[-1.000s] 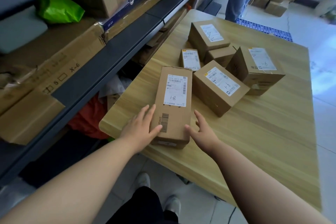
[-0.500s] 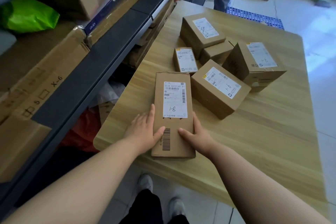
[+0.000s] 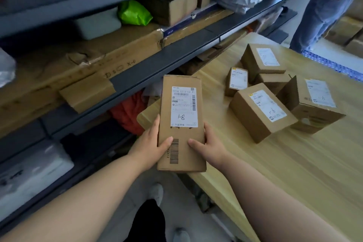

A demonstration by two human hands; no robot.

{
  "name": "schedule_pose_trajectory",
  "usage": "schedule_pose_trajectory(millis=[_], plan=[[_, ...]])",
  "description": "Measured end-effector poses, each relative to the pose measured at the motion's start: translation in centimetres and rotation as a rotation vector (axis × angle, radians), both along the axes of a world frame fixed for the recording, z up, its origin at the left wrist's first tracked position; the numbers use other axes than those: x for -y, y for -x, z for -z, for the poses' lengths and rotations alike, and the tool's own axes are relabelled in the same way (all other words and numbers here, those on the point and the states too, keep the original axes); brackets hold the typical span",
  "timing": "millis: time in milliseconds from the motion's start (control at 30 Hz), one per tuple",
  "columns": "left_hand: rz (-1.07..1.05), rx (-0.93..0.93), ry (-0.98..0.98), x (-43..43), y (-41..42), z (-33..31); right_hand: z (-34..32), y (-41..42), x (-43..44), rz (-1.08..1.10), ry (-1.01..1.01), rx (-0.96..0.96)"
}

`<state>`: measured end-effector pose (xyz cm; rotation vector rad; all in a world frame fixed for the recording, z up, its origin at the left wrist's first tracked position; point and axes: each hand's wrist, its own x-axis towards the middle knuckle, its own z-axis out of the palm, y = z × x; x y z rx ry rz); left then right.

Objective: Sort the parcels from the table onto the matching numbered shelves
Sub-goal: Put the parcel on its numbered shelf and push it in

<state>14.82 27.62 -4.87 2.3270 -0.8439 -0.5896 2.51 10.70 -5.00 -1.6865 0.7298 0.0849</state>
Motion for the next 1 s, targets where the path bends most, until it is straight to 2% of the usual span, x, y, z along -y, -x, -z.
schedule_pose_trajectory(millis=[167, 367, 567, 700, 1000], plan=[[-0.259, -0.086, 0.060, -7.5, 3.6, -0.7, -1.1, -1.0, -5.5, -0.214, -0.015, 0.016], [-0.598, -0.230, 0.186, -18.2, 7.4, -0.7, -2.8, -3.4, -14.1, -0.542, 0.061, 0.008], [-0.908, -0.234, 0.444, -27.7, 11.6, -1.4, -3.4, -5.4, -24.8, -0.821, 0.089, -0.042], [-1.040, -0.245, 0.608, -34.7, 14.1, -0.8, -3.3, -6.0, -32.6, -0.992, 0.090, -0.020], [-1.349, -0.200, 0.686, -51.2, 21.1, 0.3, -1.9, -4.8, -52.8, -1.347, 0.088, -0.010]])
